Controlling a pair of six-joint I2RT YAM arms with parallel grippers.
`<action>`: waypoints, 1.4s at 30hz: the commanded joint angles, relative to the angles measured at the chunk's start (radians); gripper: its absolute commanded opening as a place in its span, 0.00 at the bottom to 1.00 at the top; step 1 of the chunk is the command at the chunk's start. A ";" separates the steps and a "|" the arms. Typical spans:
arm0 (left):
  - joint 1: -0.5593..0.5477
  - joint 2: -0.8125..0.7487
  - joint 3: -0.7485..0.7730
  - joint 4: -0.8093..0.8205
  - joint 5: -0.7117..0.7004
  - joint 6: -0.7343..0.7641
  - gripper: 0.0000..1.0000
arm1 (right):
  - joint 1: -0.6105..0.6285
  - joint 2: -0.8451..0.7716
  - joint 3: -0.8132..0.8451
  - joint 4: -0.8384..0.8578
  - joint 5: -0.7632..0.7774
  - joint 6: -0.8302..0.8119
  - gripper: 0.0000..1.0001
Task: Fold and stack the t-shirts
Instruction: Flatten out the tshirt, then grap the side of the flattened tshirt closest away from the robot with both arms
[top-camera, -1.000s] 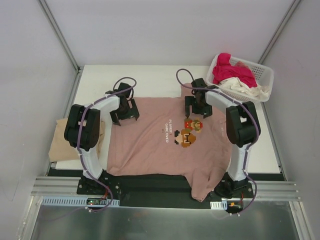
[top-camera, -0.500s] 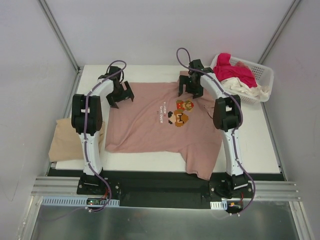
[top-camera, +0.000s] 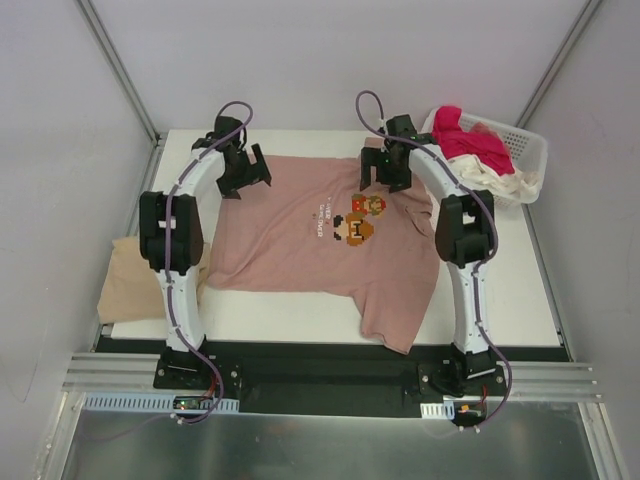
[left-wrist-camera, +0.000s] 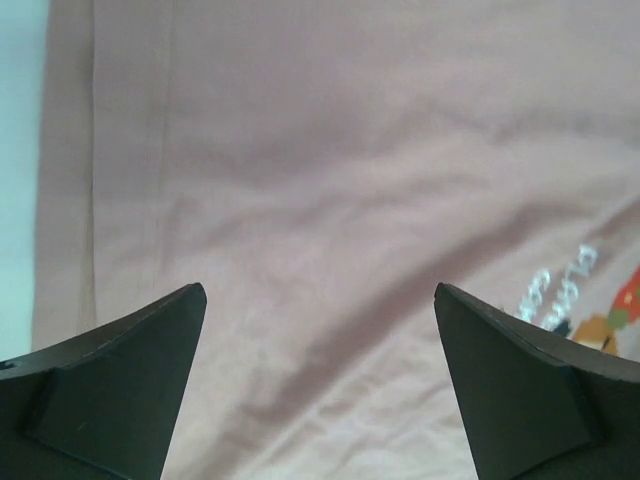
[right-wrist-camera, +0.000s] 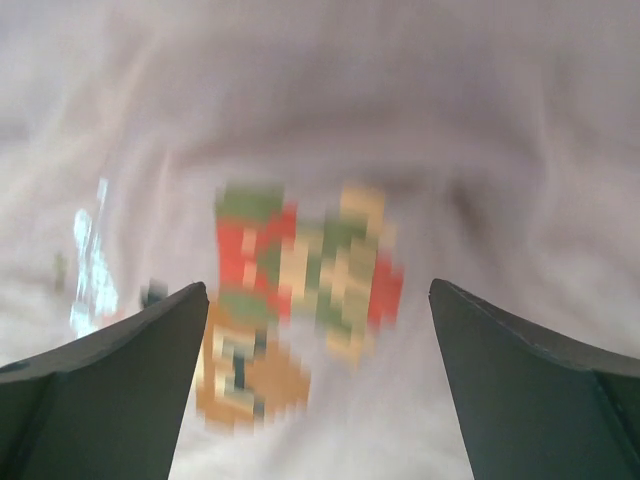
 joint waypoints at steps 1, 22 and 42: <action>-0.078 -0.376 -0.233 -0.035 -0.088 -0.006 0.99 | 0.063 -0.387 -0.200 0.014 0.068 -0.056 0.97; -0.074 -1.052 -1.193 -0.035 -0.311 -0.368 0.77 | 0.315 -1.353 -1.394 0.101 0.204 0.240 0.97; -0.034 -0.748 -1.066 0.007 -0.386 -0.377 0.43 | 0.402 -1.596 -1.493 -0.111 0.184 0.266 0.97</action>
